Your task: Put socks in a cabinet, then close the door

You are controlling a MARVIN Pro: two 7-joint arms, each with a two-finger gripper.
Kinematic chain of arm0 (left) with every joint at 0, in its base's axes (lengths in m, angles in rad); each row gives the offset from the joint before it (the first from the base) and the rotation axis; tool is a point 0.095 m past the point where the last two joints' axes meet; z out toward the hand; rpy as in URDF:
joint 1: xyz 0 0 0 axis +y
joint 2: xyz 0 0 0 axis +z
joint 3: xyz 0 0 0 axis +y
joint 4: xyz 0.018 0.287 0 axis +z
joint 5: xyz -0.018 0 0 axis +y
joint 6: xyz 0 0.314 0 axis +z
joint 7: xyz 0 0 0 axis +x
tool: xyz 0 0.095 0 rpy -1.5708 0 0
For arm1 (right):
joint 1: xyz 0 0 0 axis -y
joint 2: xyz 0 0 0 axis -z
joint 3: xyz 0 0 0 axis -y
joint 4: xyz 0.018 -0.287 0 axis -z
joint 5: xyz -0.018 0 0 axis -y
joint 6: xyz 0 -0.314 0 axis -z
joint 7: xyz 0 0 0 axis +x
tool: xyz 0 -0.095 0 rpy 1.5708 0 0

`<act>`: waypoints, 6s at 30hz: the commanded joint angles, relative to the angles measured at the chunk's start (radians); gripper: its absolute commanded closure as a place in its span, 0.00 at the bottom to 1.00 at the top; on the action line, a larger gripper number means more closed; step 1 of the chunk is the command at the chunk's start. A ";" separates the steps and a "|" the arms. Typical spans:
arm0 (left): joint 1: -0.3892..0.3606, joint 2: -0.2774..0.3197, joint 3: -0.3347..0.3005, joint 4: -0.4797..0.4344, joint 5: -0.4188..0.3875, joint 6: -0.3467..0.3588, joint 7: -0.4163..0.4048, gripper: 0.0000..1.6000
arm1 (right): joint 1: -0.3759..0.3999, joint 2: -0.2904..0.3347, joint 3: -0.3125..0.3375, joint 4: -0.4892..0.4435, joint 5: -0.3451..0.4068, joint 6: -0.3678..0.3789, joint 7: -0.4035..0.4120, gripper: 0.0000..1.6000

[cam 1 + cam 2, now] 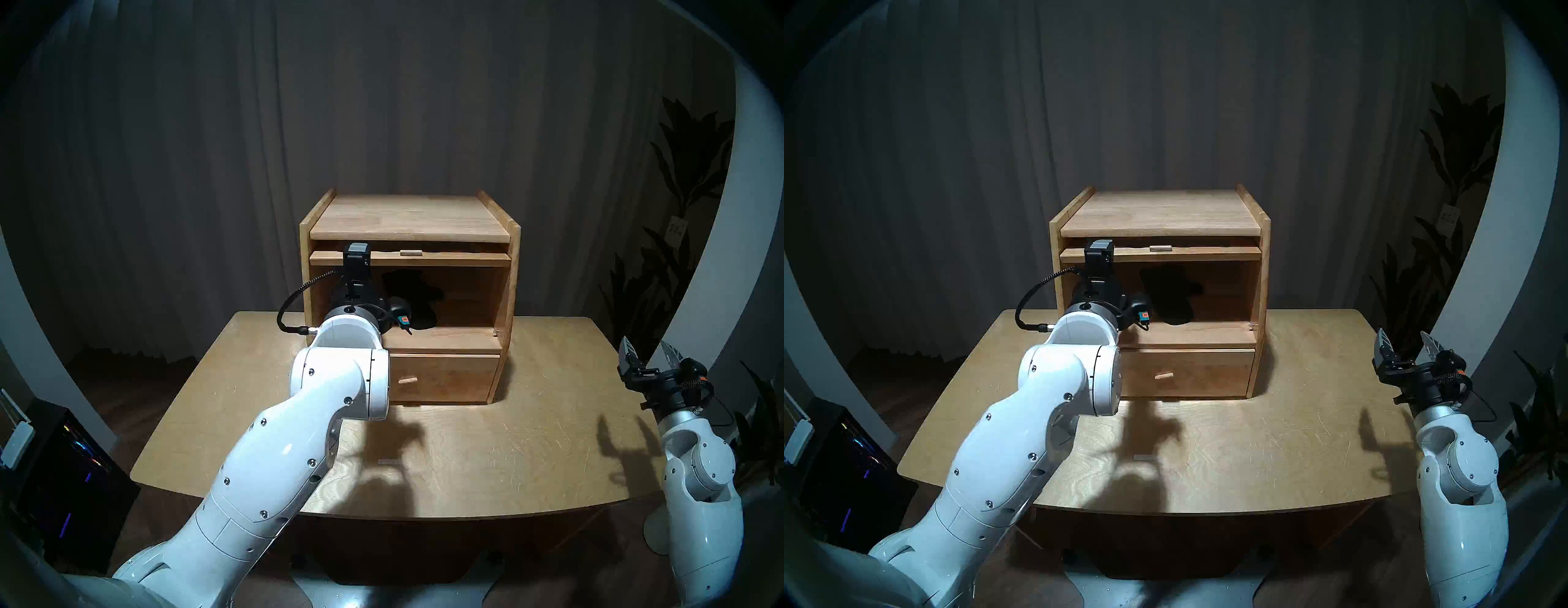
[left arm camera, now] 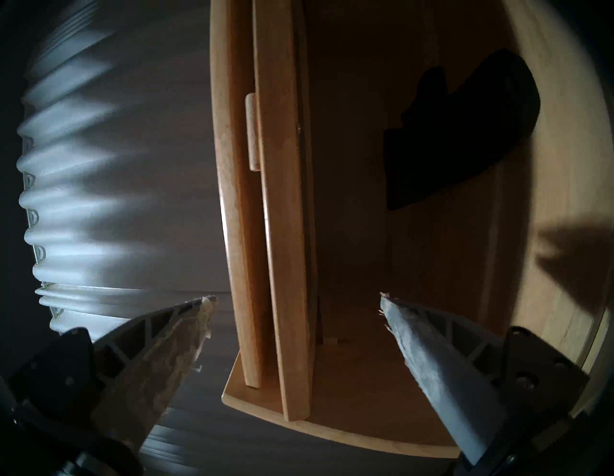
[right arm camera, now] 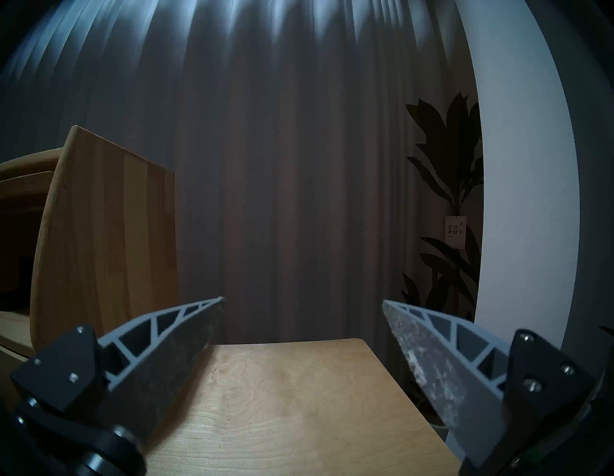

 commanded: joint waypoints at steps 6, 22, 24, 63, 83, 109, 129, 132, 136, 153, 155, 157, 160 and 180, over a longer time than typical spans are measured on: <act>-0.112 -0.031 -0.040 0.094 -0.037 -0.041 0.030 0.00 | 0.004 -0.001 0.006 -0.018 -0.004 -0.011 -0.004 0.00; -0.173 -0.063 -0.062 0.192 -0.086 -0.078 0.070 0.00 | 0.004 -0.001 0.006 -0.018 -0.004 -0.011 -0.005 0.00; -0.175 -0.068 -0.061 0.201 -0.091 -0.080 0.075 0.00 | 0.004 -0.002 0.006 -0.018 -0.004 -0.011 -0.005 0.00; 0.002 -0.042 -0.059 0.101 -0.018 0.060 0.133 1.00 | 0.004 -0.002 0.006 -0.018 -0.005 -0.012 -0.005 0.00; 0.120 -0.021 -0.016 -0.012 0.029 0.131 0.155 1.00 | 0.004 -0.002 0.006 -0.018 -0.005 -0.012 -0.005 0.00; 0.081 0.007 -0.006 -0.077 0.021 0.085 0.152 0.00 | 0.004 -0.002 0.006 -0.018 -0.005 -0.011 -0.005 0.00; -0.114 -0.180 -0.035 0.077 0.051 -0.049 0.000 0.05 | 0.006 -0.001 0.005 -0.016 -0.004 -0.009 -0.004 0.00; -0.138 -0.196 -0.012 0.112 0.068 -0.035 -0.019 0.08 | 0.005 -0.001 0.006 -0.017 -0.004 -0.010 -0.004 0.00; -0.159 -0.200 -0.022 0.149 0.083 -0.021 -0.042 0.28 | 0.005 -0.002 0.006 -0.017 -0.005 -0.011 -0.004 0.00; -0.177 -0.196 -0.038 0.193 0.109 -0.003 -0.050 0.59 | 0.004 -0.002 0.006 -0.018 -0.005 -0.012 -0.005 0.00; -0.186 -0.203 -0.037 0.205 0.105 -0.008 -0.050 0.36 | 0.004 -0.002 0.006 -0.018 -0.005 -0.012 -0.005 0.00; -0.199 -0.211 -0.035 0.219 0.104 -0.009 -0.047 0.20 | 0.004 -0.002 0.006 -0.018 -0.005 -0.011 -0.005 0.00; -0.216 -0.217 -0.035 0.239 0.099 -0.016 -0.045 0.09 | 0.004 -0.002 0.006 -0.018 -0.005 -0.011 -0.005 0.00; -0.259 -0.231 -0.075 0.315 0.077 -0.050 -0.019 0.51 | 0.005 -0.002 0.006 -0.018 -0.005 -0.011 -0.005 0.00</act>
